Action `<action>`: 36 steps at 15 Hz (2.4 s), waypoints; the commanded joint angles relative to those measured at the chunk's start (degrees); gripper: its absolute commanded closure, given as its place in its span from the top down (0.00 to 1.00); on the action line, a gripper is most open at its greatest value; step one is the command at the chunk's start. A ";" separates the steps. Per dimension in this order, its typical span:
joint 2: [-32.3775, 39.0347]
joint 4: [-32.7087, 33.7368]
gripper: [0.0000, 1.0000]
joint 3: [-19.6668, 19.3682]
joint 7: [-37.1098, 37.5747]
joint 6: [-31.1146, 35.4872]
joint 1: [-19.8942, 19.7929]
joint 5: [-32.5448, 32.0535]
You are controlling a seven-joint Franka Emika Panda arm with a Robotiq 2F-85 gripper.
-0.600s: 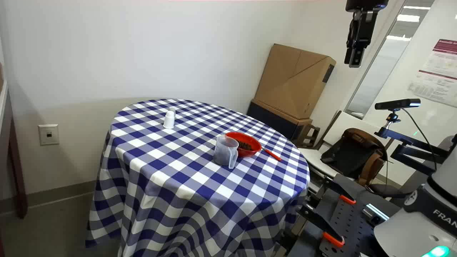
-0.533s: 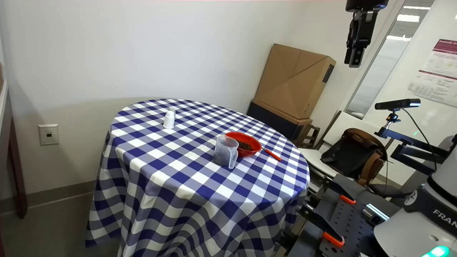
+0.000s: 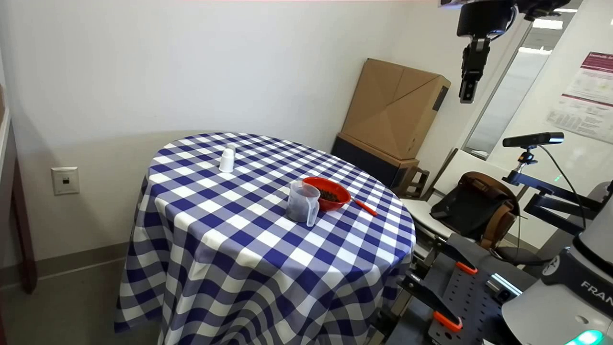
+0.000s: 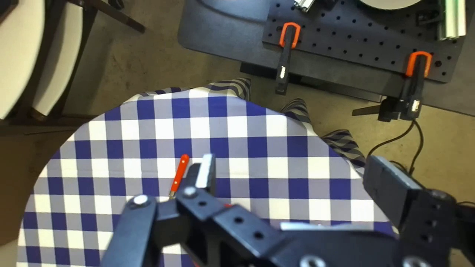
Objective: Pick up the spoon and scoop some of the objects from the red bowl and put them in the measuring cup, then put the spoon on the table
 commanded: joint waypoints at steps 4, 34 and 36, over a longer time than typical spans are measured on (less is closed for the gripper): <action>9.82 0.90 1.00 -6.04 2.25 13.32 -7.23 -6.33; 48.97 15.05 1.00 -10.71 2.33 40.46 -14.63 3.46; 52.77 17.32 1.00 -10.57 1.88 40.68 -15.03 3.88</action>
